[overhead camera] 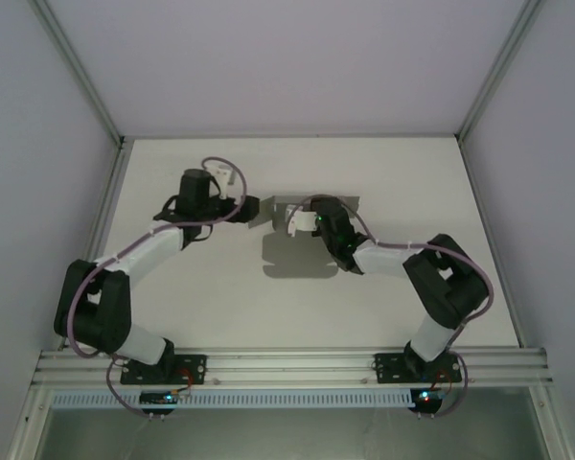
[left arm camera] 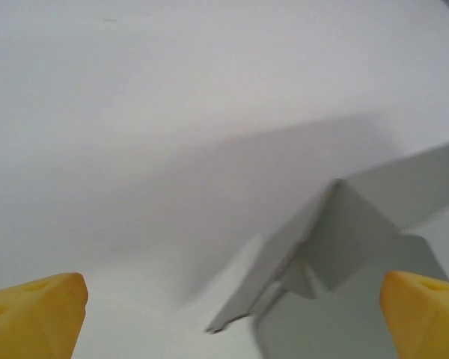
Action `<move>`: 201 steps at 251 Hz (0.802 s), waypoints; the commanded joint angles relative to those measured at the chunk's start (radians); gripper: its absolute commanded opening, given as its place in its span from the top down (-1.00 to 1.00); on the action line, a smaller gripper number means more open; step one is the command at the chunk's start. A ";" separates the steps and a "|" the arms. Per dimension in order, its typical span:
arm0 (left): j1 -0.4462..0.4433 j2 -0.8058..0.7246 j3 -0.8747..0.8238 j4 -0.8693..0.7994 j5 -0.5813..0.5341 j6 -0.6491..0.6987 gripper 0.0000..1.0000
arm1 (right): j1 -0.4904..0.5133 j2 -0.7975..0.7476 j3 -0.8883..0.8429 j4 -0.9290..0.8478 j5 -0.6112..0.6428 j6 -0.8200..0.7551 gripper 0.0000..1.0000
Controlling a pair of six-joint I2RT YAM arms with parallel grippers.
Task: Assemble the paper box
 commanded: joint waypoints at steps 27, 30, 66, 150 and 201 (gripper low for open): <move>0.132 0.137 0.106 -0.072 -0.093 -0.072 -0.99 | -0.021 0.116 0.023 0.279 -0.023 -0.139 1.00; 0.135 0.150 0.116 -0.075 -0.072 -0.066 -0.99 | -0.022 0.116 0.023 0.278 -0.025 -0.138 1.00; 0.133 0.299 0.181 -0.039 0.097 -0.003 -1.00 | -0.026 0.151 0.056 0.238 -0.033 -0.112 1.00; 0.058 0.352 0.106 0.110 0.257 0.090 -0.81 | -0.033 0.181 0.079 0.202 -0.005 -0.078 1.00; -0.022 0.376 0.072 0.152 0.297 0.166 -0.70 | -0.027 0.183 0.088 0.168 0.024 -0.065 1.00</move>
